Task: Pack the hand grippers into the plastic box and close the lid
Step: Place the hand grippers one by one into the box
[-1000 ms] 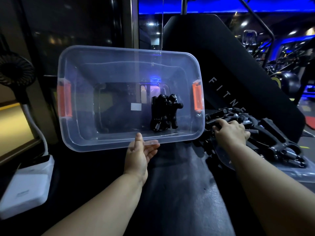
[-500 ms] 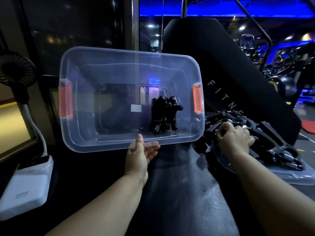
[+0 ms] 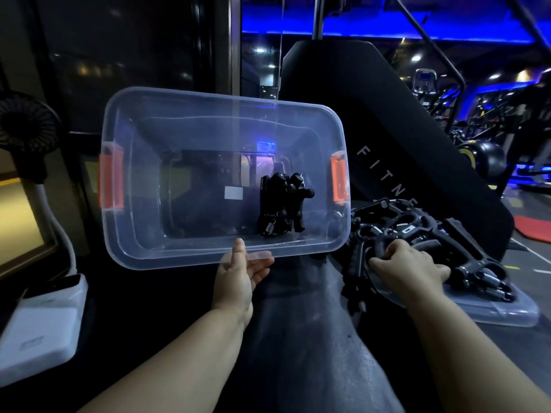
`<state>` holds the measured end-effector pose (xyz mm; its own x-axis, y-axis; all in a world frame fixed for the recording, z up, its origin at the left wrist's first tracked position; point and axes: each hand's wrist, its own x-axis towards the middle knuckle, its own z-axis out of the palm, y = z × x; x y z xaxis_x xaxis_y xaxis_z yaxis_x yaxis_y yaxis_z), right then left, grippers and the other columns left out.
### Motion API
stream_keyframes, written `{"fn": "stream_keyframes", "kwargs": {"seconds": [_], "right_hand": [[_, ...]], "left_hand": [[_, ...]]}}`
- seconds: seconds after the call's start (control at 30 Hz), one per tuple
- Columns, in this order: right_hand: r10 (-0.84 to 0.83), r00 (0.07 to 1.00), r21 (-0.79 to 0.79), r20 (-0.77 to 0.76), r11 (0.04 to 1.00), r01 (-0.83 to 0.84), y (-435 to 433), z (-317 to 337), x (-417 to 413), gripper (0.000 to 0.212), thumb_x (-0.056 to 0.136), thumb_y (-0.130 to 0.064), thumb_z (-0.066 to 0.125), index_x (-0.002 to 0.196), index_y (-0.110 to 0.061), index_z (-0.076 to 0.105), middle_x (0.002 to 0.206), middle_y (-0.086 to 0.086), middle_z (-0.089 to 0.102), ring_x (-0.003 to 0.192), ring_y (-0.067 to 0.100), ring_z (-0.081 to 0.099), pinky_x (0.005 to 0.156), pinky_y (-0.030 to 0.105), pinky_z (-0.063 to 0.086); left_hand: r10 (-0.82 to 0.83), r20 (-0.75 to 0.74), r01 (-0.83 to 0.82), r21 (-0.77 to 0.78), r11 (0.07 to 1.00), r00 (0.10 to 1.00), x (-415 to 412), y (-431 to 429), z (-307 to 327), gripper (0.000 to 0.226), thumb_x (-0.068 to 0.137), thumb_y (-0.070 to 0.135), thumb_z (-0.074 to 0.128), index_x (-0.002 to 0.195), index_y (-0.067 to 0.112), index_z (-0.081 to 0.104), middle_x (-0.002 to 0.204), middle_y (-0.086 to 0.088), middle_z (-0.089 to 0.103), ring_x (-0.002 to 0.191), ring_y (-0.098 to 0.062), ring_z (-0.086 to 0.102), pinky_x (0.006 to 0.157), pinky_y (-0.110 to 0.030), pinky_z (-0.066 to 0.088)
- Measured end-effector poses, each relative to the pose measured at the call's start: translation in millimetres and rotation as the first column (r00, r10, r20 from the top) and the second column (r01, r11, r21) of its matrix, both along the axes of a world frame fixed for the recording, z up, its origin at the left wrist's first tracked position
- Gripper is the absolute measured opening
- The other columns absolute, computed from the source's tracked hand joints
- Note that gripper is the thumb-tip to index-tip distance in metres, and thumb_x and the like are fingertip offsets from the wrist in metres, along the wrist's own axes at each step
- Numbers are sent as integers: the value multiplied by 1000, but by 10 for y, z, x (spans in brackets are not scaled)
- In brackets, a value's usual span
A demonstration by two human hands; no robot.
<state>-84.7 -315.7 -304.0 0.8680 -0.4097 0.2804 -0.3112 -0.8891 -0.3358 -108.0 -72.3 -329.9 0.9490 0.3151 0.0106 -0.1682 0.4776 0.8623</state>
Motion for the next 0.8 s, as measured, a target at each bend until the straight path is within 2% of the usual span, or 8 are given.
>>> {"fn": "stream_keyframes", "kwargs": {"seconds": [0.13,0.23,0.37,0.47,0.57,0.63,0.73,0.8], "right_hand": [[8,993,-90,-118,996,-19,16,95,-69,23,75,-46,53,77,-23,56,72,-7,58,77,18,52,76,37,26],[11,984,-89,-179,996,-27,1,138,-102,28,78,-51,56,76,-23,59,72,-7,59,67,13,47,78,36,28],[-7,982,-113,-186,993,-15,-34,121,-103,46,82,-69,49,78,-24,60,72,-9,59,70,15,47,79,37,29],[-41,993,-126,-109,992,27,-44,102,-110,51,83,-72,45,75,-24,61,71,-8,59,71,17,48,84,39,32],[-82,996,-90,38,992,85,-67,54,-92,51,78,-72,53,93,-23,60,96,1,63,98,26,53,88,41,33],[-97,990,-51,106,993,103,-85,-3,-53,64,74,-71,58,113,-20,52,118,8,55,116,30,43,94,45,32],[-58,994,-13,91,998,59,-88,-61,-4,74,76,-69,57,133,-24,43,134,8,45,129,29,32,101,49,26],[-22,999,-24,48,999,23,-87,-93,27,73,78,-68,53,137,-27,42,136,5,48,131,27,31,99,48,26]], "left_hand": [[5,-3,-5,6,1000,1000,8,7,-6,32,100,36,38,79,16,51,76,-10,72,76,-24,67,74,-33,52],[5,-1,-5,8,1000,1000,9,9,-8,33,101,36,38,79,15,50,77,-11,71,76,-24,67,74,-33,52],[6,-2,-6,6,1000,1000,9,3,-6,33,101,36,38,78,15,50,74,-10,71,75,-24,67,74,-34,52],[7,-3,-7,0,1000,1000,18,5,-10,32,101,36,38,79,15,51,73,-9,71,74,-24,67,74,-34,52],[4,-5,-4,-11,1000,1000,26,8,-19,29,101,36,38,81,16,50,71,-8,71,74,-23,67,73,-33,52],[0,-11,0,-10,1000,1000,27,10,-27,30,101,36,39,82,16,50,71,-8,72,74,-23,67,73,-33,52],[-3,-15,3,-9,1000,1000,21,14,-31,31,100,36,39,80,16,51,72,-8,72,75,-23,67,73,-32,52],[-3,-16,3,-11,1000,1000,15,14,-27,31,100,36,39,81,16,50,70,-7,72,75,-23,67,73,-32,52]]}}
